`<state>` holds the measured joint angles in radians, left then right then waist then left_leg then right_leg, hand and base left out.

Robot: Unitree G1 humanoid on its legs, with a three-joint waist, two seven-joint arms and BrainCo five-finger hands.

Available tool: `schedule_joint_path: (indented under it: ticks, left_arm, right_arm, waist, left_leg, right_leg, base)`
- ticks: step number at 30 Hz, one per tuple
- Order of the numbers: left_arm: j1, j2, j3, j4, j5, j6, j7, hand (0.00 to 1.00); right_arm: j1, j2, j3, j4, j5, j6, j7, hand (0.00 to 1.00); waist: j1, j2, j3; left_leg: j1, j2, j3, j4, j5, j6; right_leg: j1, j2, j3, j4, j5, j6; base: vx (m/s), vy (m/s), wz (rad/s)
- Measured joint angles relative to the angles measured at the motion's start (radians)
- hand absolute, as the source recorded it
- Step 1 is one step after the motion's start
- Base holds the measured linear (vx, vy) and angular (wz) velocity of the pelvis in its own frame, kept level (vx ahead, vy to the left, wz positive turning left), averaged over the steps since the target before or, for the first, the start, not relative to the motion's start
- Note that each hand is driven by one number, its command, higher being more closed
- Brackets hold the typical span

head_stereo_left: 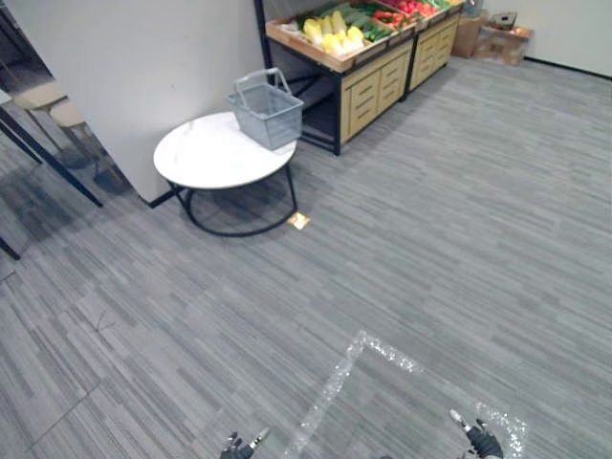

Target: Pick vegetable in the basket

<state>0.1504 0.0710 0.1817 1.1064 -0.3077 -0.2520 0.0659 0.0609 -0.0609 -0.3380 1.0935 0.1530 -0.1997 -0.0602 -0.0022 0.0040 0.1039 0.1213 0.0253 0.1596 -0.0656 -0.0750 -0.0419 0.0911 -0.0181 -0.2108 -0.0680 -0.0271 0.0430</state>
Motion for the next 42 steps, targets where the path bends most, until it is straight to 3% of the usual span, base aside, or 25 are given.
schedule_joint_path:
  ticks: [5,9,11,13,14,16,17,20,22,24,25,26,27,28,29,31,32,33,34,35,36,37,38,41,42]
  left_arm:
    - [-0.004,0.001,0.001,0.006,-0.003,0.001,0.002,0.0]
    - [-0.034,0.003,0.0,0.009,-0.003,0.003,0.005,0.0]
    - [-0.04,0.005,0.001,0.008,-0.004,0.005,0.006,0.0]
    - [-0.042,0.014,0.005,-0.004,-0.006,0.01,0.006,0.0]
    - [-0.042,0.008,0.013,-0.002,-0.01,0.016,0.006,0.0]
    - [-0.043,0.003,0.015,-0.001,-0.049,0.022,0.004,0.0]
    - [-0.039,0.002,0.014,0.004,-0.071,0.023,0.001,0.0]
    - [-0.042,0.007,0.01,0.005,-0.085,0.023,-0.004,0.0]
    - [-0.048,0.009,-0.007,0.005,-0.088,0.022,-0.003,0.0]
    - [-0.047,0.01,-0.024,0.004,-0.114,0.021,-0.001,0.0]
    - [-0.046,0.009,-0.027,0.005,-0.116,0.021,0.001,0.0]
    - [-0.05,0.018,-0.03,0.007,-0.121,0.022,0.004,0.0]
    - [-0.052,0.021,-0.032,0.007,-0.121,0.022,0.006,0.0]
    - [-0.062,0.034,-0.031,0.006,-0.121,0.021,0.012,0.0]
    - [-0.076,0.044,-0.032,0.007,-0.121,0.022,0.014,0.0]
    - [-0.081,0.055,-0.028,0.006,-0.11,0.021,0.023,0.0]
    - [-0.078,0.052,-0.027,0.005,-0.103,0.023,0.035,0.0]
    - [-0.077,0.052,-0.027,0.005,-0.103,0.023,0.037,0.0]
    - [-0.059,0.053,-0.03,0.005,-0.083,0.028,0.043,0.0]
    - [-0.053,0.052,-0.042,-0.004,-0.069,0.034,0.044,0.0]
    - [-0.053,0.057,-0.053,-0.009,-0.064,0.035,0.044,0.0]
    - [-0.053,0.062,-0.064,-0.013,-0.063,0.036,0.042,0.0]
    - [-0.054,0.062,-0.067,-0.013,-0.062,0.037,0.041,0.0]
    - [-0.059,0.057,-0.062,-0.014,-0.061,0.037,0.04,0.0]
    - [-0.066,0.054,-0.056,-0.014,-0.061,0.037,0.04,0.0]
  right_arm:
    - [-0.011,-0.003,-0.001,0.001,-0.028,0.008,0.004,0.0]
    - [-0.021,-0.008,-0.001,0.006,-0.041,0.014,0.004,0.0]
    - [-0.015,-0.009,0.0,0.019,-0.041,0.017,0.0,0.0]
    - [-0.009,-0.013,0.0,0.022,-0.041,0.018,-0.004,0.0]
    - [-0.01,-0.025,0.0,0.021,-0.041,0.018,-0.007,0.0]
    - [-0.014,-0.036,0.006,0.02,-0.041,0.018,-0.018,0.0]
    - [-0.024,-0.04,0.016,0.019,-0.04,0.018,-0.021,0.0]
    - [-0.059,-0.044,0.032,0.019,-0.04,0.019,-0.022,0.0]
    - [-0.087,-0.05,0.046,0.019,-0.04,0.019,-0.023,0.0]
    - [-0.112,-0.053,0.083,0.013,-0.038,0.018,-0.024,0.0]
    - [-0.118,-0.052,0.094,0.01,-0.038,0.017,-0.025,0.0]
    - [-0.136,-0.048,0.111,0.017,-0.036,0.014,-0.025,0.0]
    - [-0.142,-0.036,0.11,0.025,-0.034,0.015,-0.025,0.0]
    - [-0.16,-0.014,0.112,0.032,-0.027,0.014,-0.022,0.0]
    - [-0.17,0.003,0.112,0.032,-0.024,0.013,-0.022,0.0]
    - [-0.178,0.009,0.11,0.044,-0.018,0.012,-0.021,0.0]
    - [-0.174,0.004,0.108,0.047,-0.017,0.013,-0.022,0.0]
    - [-0.173,0.003,0.108,0.047,-0.017,0.013,-0.022,0.0]
    - [-0.154,0.002,0.108,0.05,-0.017,0.013,-0.023,0.0]
    - [-0.133,0.004,0.109,0.047,-0.016,0.012,-0.023,0.0]
    - [-0.126,0.006,0.109,0.047,-0.015,0.013,-0.022,0.0]
    - [-0.114,0.006,0.109,0.047,-0.011,0.013,-0.022,0.0]
    - [-0.101,0.005,0.108,0.044,0.008,0.014,-0.022,0.0]
    - [-0.085,0.009,0.086,0.025,0.024,0.013,-0.021,0.0]
    - [-0.083,0.009,0.078,0.017,0.024,0.012,-0.02,0.0]
  waist:
    - [0.001,0.004,0.024]
    - [0.001,0.009,0.049]
    - [-0.002,0.011,0.062]
    - [0.002,0.003,0.079]
    - [0.004,0.016,0.088]
    - [0.008,0.018,0.099]
    - [0.009,0.02,0.102]
    - [0.014,0.01,0.107]
    - [0.029,0.01,0.109]
    - [0.036,0.013,0.11]
    - [0.039,0.017,0.111]
    - [0.047,0.018,0.116]
    - [0.054,-0.005,0.128]
    - [0.065,-0.035,0.134]
    - [0.065,-0.049,0.13]
    - [0.066,-0.064,0.121]
    - [0.061,-0.065,0.121]
    - [0.061,-0.065,0.121]
    - [0.058,-0.063,0.12]
    - [0.054,-0.064,0.115]
    - [0.048,-0.066,0.116]
    - [0.031,-0.065,0.117]
    - [0.023,-0.058,0.121]
    - [0.001,-0.043,0.131]
    - [-0.002,-0.042,0.131]
  left_leg:
    - [-0.017,0.007,0.018,0.029,-0.017,-0.009]
    - [-0.088,0.023,0.009,0.14,-0.066,-0.015]
    - [-0.149,0.043,-0.006,0.297,-0.122,-0.039]
    - [-0.241,0.055,-0.004,0.521,-0.121,-0.044]
    - [-0.306,0.076,-0.005,0.683,-0.103,-0.06]
    - [-0.395,0.102,0.0,0.867,-0.074,-0.069]
    - [-0.433,0.115,-0.002,0.909,-0.096,-0.066]
    - [-0.493,0.126,0.019,0.784,-0.099,-0.065]
    - [-0.505,0.115,0.018,0.503,-0.043,-0.057]
    - [-0.502,0.111,0.011,0.177,0.079,-0.066]
    - [-0.506,0.119,0.011,0.134,0.085,-0.063]
    - [-0.519,0.131,0.026,0.164,0.17,-0.063]
    - [-0.521,0.119,0.033,0.202,0.187,-0.059]
    - [-0.533,0.099,0.036,0.249,0.187,-0.057]
    - [-0.548,0.084,0.039,0.284,0.153,-0.02]
    - [-0.538,0.052,0.068,0.34,0.1,0.051]
    - [-0.494,0.031,0.078,0.342,0.061,0.065]
    - [-0.488,0.029,0.079,0.342,0.058,0.066]
    - [-0.383,0.012,0.1,0.315,0.002,0.083]
    - [-0.311,-0.003,0.108,0.284,-0.027,0.093]
    - [-0.278,-0.012,0.107,0.269,-0.036,0.099]
    - [-0.205,-0.03,0.1,0.227,-0.043,0.104]
    - [-0.127,-0.038,0.099,0.176,-0.045,0.104]
    - [0.006,-0.04,0.092,0.115,-0.046,0.103]
    - [0.017,-0.038,0.085,0.115,-0.046,0.103]
  right_leg:
    - [-0.011,0.002,0.01,0.013,-0.005,-0.006]
    - [-0.07,-0.003,-0.004,0.11,-0.056,-0.017]
    - [-0.067,-0.005,-0.031,0.144,-0.111,-0.026]
    - [-0.043,-0.018,-0.05,0.158,-0.135,-0.033]
    - [-0.019,-0.017,-0.057,0.17,-0.15,-0.035]
    - [0.008,-0.03,-0.06,0.185,-0.166,-0.035]
    - [0.024,-0.043,-0.059,0.191,-0.175,-0.03]
    - [0.045,-0.084,-0.057,0.171,-0.191,-0.017]
    - [0.055,-0.12,-0.053,0.154,-0.204,0.02]
    - [0.091,-0.143,-0.051,0.125,-0.227,0.059]
    - [0.103,-0.143,-0.051,0.118,-0.234,0.071]
    - [0.141,-0.16,-0.041,0.102,-0.256,0.101]
    - [0.156,-0.18,-0.033,0.1,-0.26,0.093]
    - [0.156,-0.204,-0.013,0.111,-0.24,0.073]
    - [0.136,-0.221,0.006,0.136,-0.196,0.062]
    - [0.084,-0.268,0.077,0.255,-0.102,0.108]
    - [0.049,-0.293,0.114,0.371,-0.022,0.128]
    - [0.045,-0.296,0.116,0.384,-0.014,0.126]
    - [-0.036,-0.326,0.147,0.599,0.185,0.107]
    - [-0.109,-0.354,0.15,0.791,0.281,0.097]
    - [-0.156,-0.367,0.141,0.905,0.265,0.084]
    - [-0.236,-0.373,0.123,1.078,0.186,0.041]
    - [-0.298,-0.361,0.091,1.166,0.086,0.036]
    - [-0.368,-0.33,-0.111,1.025,-0.102,0.02]
    - [-0.377,-0.324,-0.153,0.956,-0.109,0.013]
  base:
    - [-0.01,-0.009,-0.06]
    - [0.01,-0.021,0.1]
    - [0.02,-0.04,0.4]
    - [0.02,-0.049,0.34]
    - [0.06,-0.038,0.21]
    - [0.16,0.061,0.08]
    - [0.22,0.113,0.02]
    - [0.22,0.139,0.0]
    - [0.3,0.236,-0.04]
    - [0.43,0.355,-0.02]
    - [0.55,0.467,-0.17]
    - [0.5,0.411,-0.24]
    - [0.49,0.378,-0.33]
    - [0.48,0.319,-0.18]
    - [0.39,0.24,-0.1]
    - [0.52,0.312,-0.03]
    - [0.54,0.306,-0.07]
    - [0.64,0.357,-0.19]
    - [0.53,0.286,-0.19]
    - [0.53,0.273,-0.17]
    - [0.41,0.188,0.08]
    - [0.6,0.25,0.1]
    - [0.58,0.226,0.06]
    - [0.45,0.086,0.09]
    - [0.36,-0.04,0.3]
